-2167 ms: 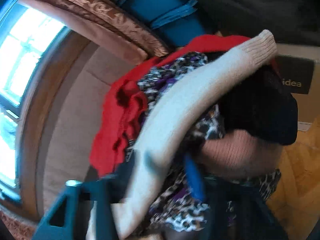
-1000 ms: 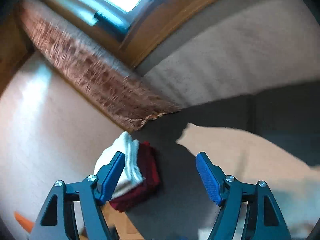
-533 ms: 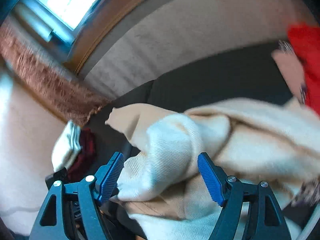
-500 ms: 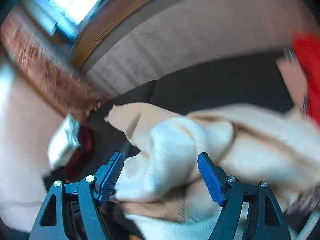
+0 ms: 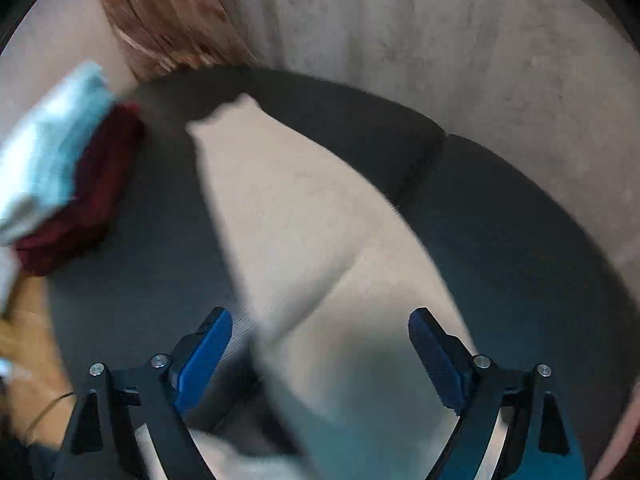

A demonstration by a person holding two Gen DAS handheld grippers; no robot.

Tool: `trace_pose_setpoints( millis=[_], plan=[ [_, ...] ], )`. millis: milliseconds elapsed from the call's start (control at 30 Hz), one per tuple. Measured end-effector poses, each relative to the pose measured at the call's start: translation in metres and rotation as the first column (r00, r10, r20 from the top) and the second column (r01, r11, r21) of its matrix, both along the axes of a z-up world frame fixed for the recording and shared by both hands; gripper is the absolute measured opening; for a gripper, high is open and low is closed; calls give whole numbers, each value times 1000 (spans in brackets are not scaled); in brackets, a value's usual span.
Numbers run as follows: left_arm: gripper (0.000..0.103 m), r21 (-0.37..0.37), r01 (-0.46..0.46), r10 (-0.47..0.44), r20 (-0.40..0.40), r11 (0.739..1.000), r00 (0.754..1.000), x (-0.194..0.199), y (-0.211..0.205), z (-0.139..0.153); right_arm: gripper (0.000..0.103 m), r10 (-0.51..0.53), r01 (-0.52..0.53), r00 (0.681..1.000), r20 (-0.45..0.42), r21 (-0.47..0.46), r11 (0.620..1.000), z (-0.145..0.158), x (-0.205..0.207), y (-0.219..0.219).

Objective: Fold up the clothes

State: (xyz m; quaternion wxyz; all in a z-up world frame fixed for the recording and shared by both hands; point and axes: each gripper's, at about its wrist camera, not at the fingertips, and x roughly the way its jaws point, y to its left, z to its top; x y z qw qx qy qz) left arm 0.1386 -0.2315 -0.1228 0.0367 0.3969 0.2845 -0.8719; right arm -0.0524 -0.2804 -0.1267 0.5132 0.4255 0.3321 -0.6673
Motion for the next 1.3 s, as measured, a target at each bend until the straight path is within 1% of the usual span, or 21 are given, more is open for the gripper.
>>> trace_pose_setpoints(
  millis=[67, 100, 167, 233, 267, 367, 467, 500, 567, 600, 633, 700, 733, 767, 800, 833, 900, 967, 1067, 1167, 1300],
  plan=[
    [33, 15, 0, 0, 3, 1000, 1000, 1, -3, -2, 93, 15, -12, 999, -35, 88, 996, -23, -2, -16],
    [33, 22, 0, 0, 4, 1000, 1000, 1, -4, -3, 100, 13, -9, 999, -42, 84, 996, -27, -6, -17],
    [33, 31, -5, 5, -1, 999, 1000, 1, -6, -3, 89, -13, 16, 998, -58, 44, 999, -24, -19, -12],
    [33, 41, -9, 9, -6, 999, 1000, 2, -8, -4, 38, -63, 64, 995, -83, 20, 998, -18, -38, -4],
    [34, 45, -10, 10, -7, 999, 1000, 2, -9, -4, 26, -95, 96, 992, -81, 8, 995, -13, -51, 3],
    [34, 53, -16, 17, -8, 998, 1000, 1, -10, -5, 23, -203, 212, 968, -145, 50, 976, -10, -97, 27],
    [33, 57, -16, 17, -15, 998, 1000, 2, -9, -1, 23, -335, 366, 908, -252, 88, 926, -7, -155, 71],
    [33, 61, -4, 6, -25, 998, 1000, 2, -7, 2, 23, -394, 430, 877, -274, 86, 899, -4, -177, 92],
    [33, 68, 21, -18, -43, 997, 999, 2, -3, 7, 23, -539, 579, 786, -302, 56, 813, 6, -223, 143],
    [33, 71, 33, -30, -53, 997, 998, 1, -1, 9, 23, -618, 652, 731, -289, 29, 758, 13, -242, 172],
    [34, 74, 46, -41, -62, 996, 997, 1, 2, 12, 25, -712, 734, 656, -250, -8, 679, 21, -263, 210],
    [34, 80, 72, -66, -80, 994, 995, 1, 6, 17, 35, -846, 844, 524, -99, -76, 531, 33, -291, 274],
    [33, 78, 100, -94, -79, 992, 992, -4, 14, 15, 51, -886, 881, 464, 3, -100, 462, 37, -300, 306],
    [34, 76, 127, -121, -78, 989, 990, -8, 22, 14, 56, -905, 910, 410, 116, -115, 397, 41, -306, 340],
    [34, 73, 154, -149, -78, 985, 986, -13, 30, 13, 58, -906, 930, 364, 214, -130, 343, 45, -308, 371],
    [34, 73, 183, -176, -86, 980, 981, -15, 36, 16, 58, -896, 934, 355, 268, -153, 324, 51, -305, 394],
    [34, 72, 246, -237, -113, 967, 965, -17, 51, 21, 61, -869, 920, 387, 310, -187, 343, 60, -289, 415],
    [34, 46, 301, -291, -148, 953, 945, -23, 67, 32, 70, -829, 891, 450, 332, -231, 391, 73, -264, 433],
    [39, -13, 383, -379, -172, 924, 909, -34, 91, 47, 80, -743, 821, 570, 351, -274, 501, 86, -215, 442],
    [44, -41, 459, -459, -159, 888, 874, -52, 114, 50, 88, -583, 703, 703, 408, -273, 657, 83, -155, 448],
    [49, -33, 501, -502, -83, 865, 861, -81, 133, 32, 96, -476, 606, 750, 460, -189, 773, 56, -86, 461]
  ],
)
